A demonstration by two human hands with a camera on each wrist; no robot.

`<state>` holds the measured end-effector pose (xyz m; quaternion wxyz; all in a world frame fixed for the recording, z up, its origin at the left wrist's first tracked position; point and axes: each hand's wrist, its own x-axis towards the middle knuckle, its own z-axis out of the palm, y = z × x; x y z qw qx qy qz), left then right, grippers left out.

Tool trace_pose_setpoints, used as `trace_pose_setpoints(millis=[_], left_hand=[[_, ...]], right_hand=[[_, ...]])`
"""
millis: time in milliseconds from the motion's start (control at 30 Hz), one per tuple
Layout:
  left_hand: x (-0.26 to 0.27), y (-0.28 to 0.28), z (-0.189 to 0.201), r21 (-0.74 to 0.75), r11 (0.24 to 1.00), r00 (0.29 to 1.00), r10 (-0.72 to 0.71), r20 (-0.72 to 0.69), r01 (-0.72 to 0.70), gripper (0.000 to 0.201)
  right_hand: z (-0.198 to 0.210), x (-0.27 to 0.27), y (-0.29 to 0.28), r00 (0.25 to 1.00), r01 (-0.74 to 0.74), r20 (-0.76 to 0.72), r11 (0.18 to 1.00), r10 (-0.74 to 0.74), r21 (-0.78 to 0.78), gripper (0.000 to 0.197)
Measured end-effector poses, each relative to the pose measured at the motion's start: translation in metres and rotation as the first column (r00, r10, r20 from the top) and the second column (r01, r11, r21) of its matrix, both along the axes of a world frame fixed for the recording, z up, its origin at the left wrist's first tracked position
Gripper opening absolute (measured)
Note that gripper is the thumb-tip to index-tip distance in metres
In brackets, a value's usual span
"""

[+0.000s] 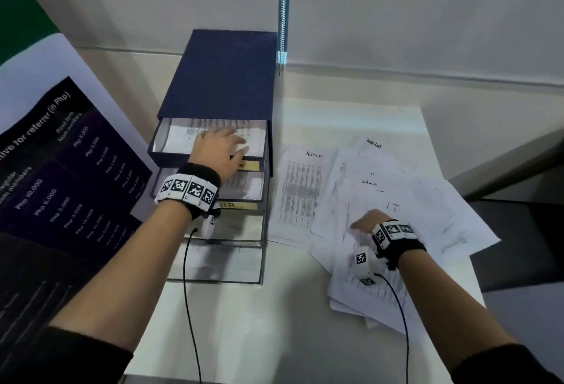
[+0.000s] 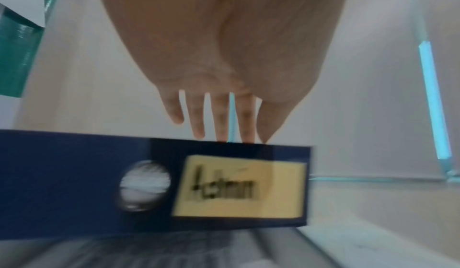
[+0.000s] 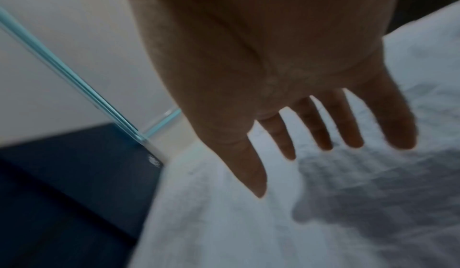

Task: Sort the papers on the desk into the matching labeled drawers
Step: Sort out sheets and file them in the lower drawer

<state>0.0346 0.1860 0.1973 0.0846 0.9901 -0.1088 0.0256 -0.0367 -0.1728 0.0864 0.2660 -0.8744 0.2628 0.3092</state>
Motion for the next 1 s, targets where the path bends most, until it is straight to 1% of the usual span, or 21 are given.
trace_pose_setpoints(millis=[33, 67, 100, 133, 167, 233, 267, 333, 433, 467, 500, 533, 600, 633, 700, 767, 800, 867, 900, 933, 1000], left_hand=[[-0.007, -0.016, 0.001, -0.112, 0.992, 0.993, -0.041, 0.11, 0.053, 0.028], [-0.015, -0.035, 0.001, -0.222, 0.968, 0.978, -0.077, 0.193, 0.12, 0.026], [-0.025, -0.056, -0.002, -0.311, 0.932, 0.966, -0.112, 0.232, 0.183, 0.025], [-0.034, -0.078, -0.007, -0.383, 0.896, 0.964, -0.147, 0.222, 0.225, 0.024], [-0.043, -0.1, -0.016, -0.442, 0.863, 0.967, -0.186, 0.172, 0.244, 0.023], [-0.057, -0.139, -0.041, -0.537, 0.818, 0.97, -0.242, 0.004, 0.206, 0.024], [-0.061, -0.156, -0.057, -0.565, 0.813, 0.963, -0.246, -0.113, 0.142, 0.026], [-0.071, -0.182, -0.088, -0.552, 0.833, 0.909, -0.211, -0.36, -0.026, 0.031], [-0.086, -0.212, -0.133, -0.445, 0.872, 0.803, -0.112, -0.585, -0.202, 0.038], [-0.09, -0.219, -0.147, -0.412, 0.878, 0.768, -0.083, -0.635, -0.245, 0.042], [-0.094, -0.226, -0.158, -0.383, 0.882, 0.738, -0.061, -0.672, -0.276, 0.045], [-0.097, -0.233, -0.168, -0.356, 0.888, 0.716, -0.044, -0.697, -0.292, 0.047], [-0.102, -0.245, -0.182, -0.319, 0.9, 0.713, -0.014, -0.701, -0.297, 0.045], [-0.104, -0.25, -0.187, -0.317, 0.897, 0.722, 0.004, -0.692, -0.309, 0.043], [-0.107, -0.26, -0.193, -0.334, 0.868, 0.73, 0.047, -0.682, -0.368, 0.039], [-0.107, -0.268, -0.198, -0.366, 0.816, 0.731, 0.099, -0.675, -0.448, 0.037], [-0.107, -0.272, -0.2, -0.382, 0.785, 0.732, 0.131, -0.668, -0.489, 0.035], [-0.109, -0.275, -0.202, -0.407, 0.725, 0.731, 0.193, -0.654, -0.555, 0.024], [-0.11, -0.275, -0.203, -0.408, 0.714, 0.728, 0.207, -0.653, -0.569, 0.019], [-0.111, -0.276, -0.203, -0.403, 0.714, 0.725, 0.21, -0.656, -0.572, 0.017], [-0.112, -0.277, -0.205, -0.41, 0.711, 0.725, 0.201, -0.659, -0.571, 0.023]], right_hand=[[-0.018, -0.012, -0.015, 0.999, -0.003, -0.05, 0.997, 0.0, -0.073, 0.044], [-0.032, -0.026, -0.027, 0.993, -0.065, -0.106, 0.984, 0.048, -0.166, 0.047], [-0.041, -0.039, -0.038, 0.993, -0.039, -0.12, 0.974, 0.012, -0.225, 0.056], [-0.047, -0.052, -0.045, 0.992, -0.057, -0.126, 0.945, 0.017, -0.321, 0.073], [-0.056, -0.059, -0.052, 0.991, 0.048, -0.102, 0.938, -0.088, -0.344, 0.093], [-0.06, -0.068, -0.061, 0.964, 0.152, -0.16, 0.937, -0.21, -0.316, 0.125], [-0.058, -0.069, -0.062, 0.952, 0.201, -0.16, 0.929, -0.26, -0.312, 0.134], [-0.051, -0.074, -0.065, 0.967, 0.205, -0.083, 0.927, -0.242, -0.315, 0.14], [-0.059, -0.078, -0.075, 0.979, 0.203, 0.079, 0.941, -0.188, -0.272, 0.133], [-0.056, -0.08, -0.079, 0.974, 0.217, 0.12, 0.943, -0.192, -0.252, 0.128], [-0.06, -0.08, -0.088, 0.966, 0.225, 0.179, 0.947, -0.186, -0.228, 0.116], [-0.06, -0.081, -0.096, 0.956, 0.229, 0.233, 0.952, -0.179, -0.204, 0.093], [-0.061, -0.085, -0.118, 0.943, 0.202, 0.304, 0.961, -0.139, -0.189, 0.036], [-0.066, -0.087, -0.13, 0.938, 0.194, 0.322, 0.967, -0.133, -0.166, 0.033], [-0.068, -0.092, -0.147, 0.933, 0.174, 0.327, 0.984, -0.15, -0.047, 0.044], [-0.063, -0.093, -0.158, 0.95, 0.147, 0.268, 0.987, -0.159, 0.065, 0.042], [-0.059, -0.094, -0.162, 0.962, 0.128, 0.231, 0.988, -0.144, 0.086, 0.043], [-0.055, -0.092, -0.172, 0.979, 0.096, 0.175, 0.995, -0.101, 0.04, 0.045], [-0.056, -0.092, -0.179, 0.98, 0.101, 0.171, 0.995, -0.1, -0.001, 0.043], [-0.057, -0.092, -0.185, 0.974, 0.129, 0.194, 0.991, -0.119, -0.036, 0.037], [-0.062, -0.095, -0.197, 0.938, 0.213, 0.292, 0.976, -0.188, -0.054, 0.018]])
